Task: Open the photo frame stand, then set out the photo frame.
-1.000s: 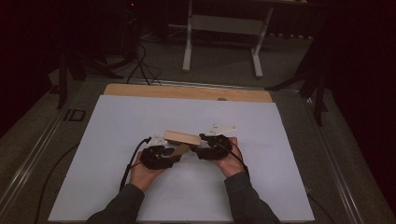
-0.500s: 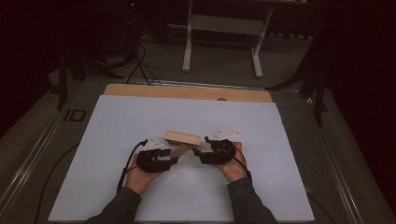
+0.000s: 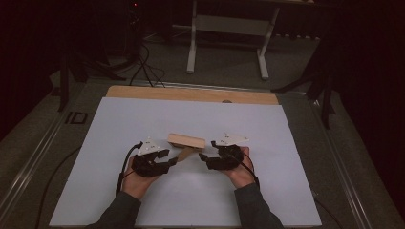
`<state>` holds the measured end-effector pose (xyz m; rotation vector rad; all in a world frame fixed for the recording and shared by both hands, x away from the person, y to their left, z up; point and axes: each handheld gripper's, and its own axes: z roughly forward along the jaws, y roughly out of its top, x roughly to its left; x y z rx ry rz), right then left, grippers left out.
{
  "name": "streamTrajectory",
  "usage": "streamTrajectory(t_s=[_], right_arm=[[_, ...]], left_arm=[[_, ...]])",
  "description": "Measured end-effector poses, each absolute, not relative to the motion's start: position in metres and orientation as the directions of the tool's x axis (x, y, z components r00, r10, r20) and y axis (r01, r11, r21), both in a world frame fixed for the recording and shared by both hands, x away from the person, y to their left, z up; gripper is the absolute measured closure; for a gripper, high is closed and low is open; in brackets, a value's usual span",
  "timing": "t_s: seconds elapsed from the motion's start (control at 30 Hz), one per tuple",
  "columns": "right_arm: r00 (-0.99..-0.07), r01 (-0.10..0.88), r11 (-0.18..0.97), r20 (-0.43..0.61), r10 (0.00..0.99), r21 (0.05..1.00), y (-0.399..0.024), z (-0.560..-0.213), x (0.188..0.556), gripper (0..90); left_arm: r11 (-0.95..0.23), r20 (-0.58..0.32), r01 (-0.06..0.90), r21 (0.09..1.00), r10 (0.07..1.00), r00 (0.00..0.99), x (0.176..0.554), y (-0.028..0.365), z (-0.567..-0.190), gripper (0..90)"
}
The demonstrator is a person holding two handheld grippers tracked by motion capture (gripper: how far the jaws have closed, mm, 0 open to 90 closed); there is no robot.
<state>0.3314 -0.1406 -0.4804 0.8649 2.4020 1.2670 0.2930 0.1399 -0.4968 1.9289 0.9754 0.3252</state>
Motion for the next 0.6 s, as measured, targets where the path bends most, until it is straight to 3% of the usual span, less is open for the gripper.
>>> streamTrajectory(t_s=[0.6], right_arm=[[-0.799, 0.371, 0.453, 0.031, 0.6, 0.81, -0.155, -0.484, 0.335, 32.7]], left_arm=[[-0.213, -0.158, 0.478, 0.852, 0.766, 0.623, 0.29, 0.154, -0.475, 50.6]])
